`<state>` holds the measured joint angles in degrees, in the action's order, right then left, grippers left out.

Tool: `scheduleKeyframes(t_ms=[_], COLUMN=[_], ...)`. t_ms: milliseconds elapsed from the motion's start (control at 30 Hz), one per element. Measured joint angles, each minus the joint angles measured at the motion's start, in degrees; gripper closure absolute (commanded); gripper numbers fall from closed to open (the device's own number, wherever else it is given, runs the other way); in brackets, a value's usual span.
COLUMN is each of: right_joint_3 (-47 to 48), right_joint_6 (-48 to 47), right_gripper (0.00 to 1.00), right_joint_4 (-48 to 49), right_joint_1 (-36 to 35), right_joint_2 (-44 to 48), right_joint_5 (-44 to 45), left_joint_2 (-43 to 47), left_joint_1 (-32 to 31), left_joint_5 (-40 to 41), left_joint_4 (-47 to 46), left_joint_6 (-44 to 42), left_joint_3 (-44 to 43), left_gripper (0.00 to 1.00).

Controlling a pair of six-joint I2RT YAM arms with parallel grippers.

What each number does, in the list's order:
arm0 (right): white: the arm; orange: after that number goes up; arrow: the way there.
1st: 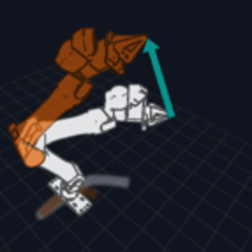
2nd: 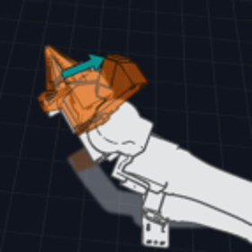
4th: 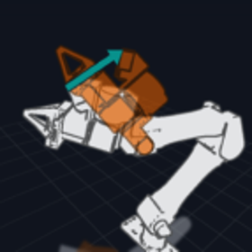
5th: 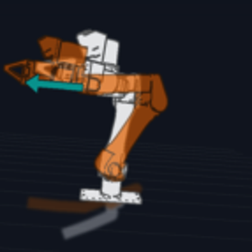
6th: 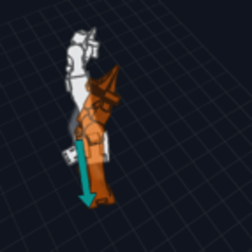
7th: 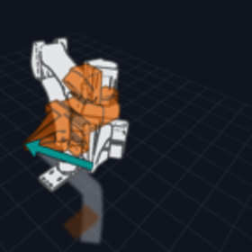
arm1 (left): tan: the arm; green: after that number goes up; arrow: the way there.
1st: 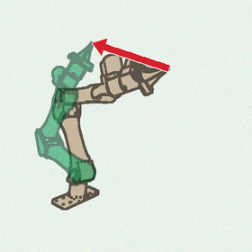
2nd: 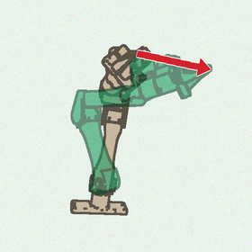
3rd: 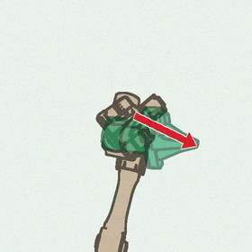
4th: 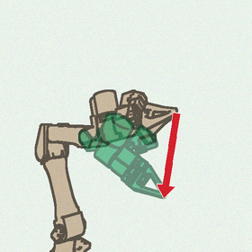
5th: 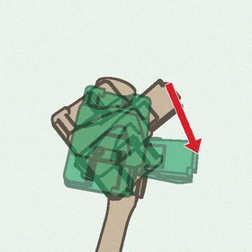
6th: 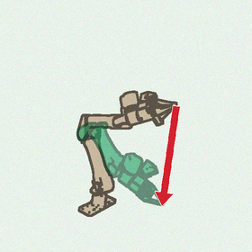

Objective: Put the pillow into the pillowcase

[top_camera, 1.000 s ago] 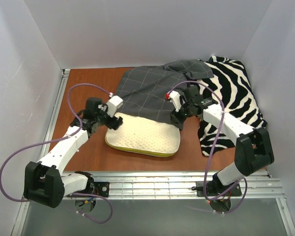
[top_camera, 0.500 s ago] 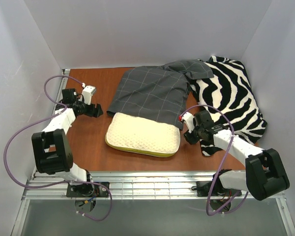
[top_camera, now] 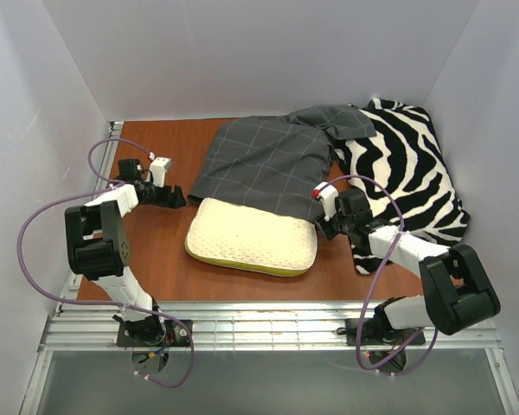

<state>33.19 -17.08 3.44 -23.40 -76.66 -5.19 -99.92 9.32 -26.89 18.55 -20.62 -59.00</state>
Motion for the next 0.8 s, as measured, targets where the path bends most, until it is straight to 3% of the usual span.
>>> scheduleKeyframes(t_ms=[200, 300, 567, 800], right_joint_3=[0.0, 0.0, 0.0, 0.2], right_joint_6=[1.9, 1.6, 1.7, 1.7], right_gripper=[0.77, 0.98, 0.99, 0.99], right_joint_4=[2.2, 2.8, 2.8, 2.0], right_joint_1=[0.0, -0.1, -0.3, -0.3], right_joint_2=[-3.5, -4.0, -4.0, -4.0], right_joint_5=[1.8, 2.4, 3.1, 2.4], left_joint_2=[-3.9, -4.6, -4.8, -2.2], left_joint_1=[0.0, 0.0, -1.7, -2.2], left_joint_5=[-1.2, -2.4, -5.6, -6.7], left_joint_4=[-1.9, -3.5, -5.4, -8.4], left_joint_6=[0.2, -0.7, -4.9, -13.8], left_joint_3=[-1.2, -1.5, -1.2, 5.4], left_gripper=[0.02, 0.02, 0.02, 0.03])
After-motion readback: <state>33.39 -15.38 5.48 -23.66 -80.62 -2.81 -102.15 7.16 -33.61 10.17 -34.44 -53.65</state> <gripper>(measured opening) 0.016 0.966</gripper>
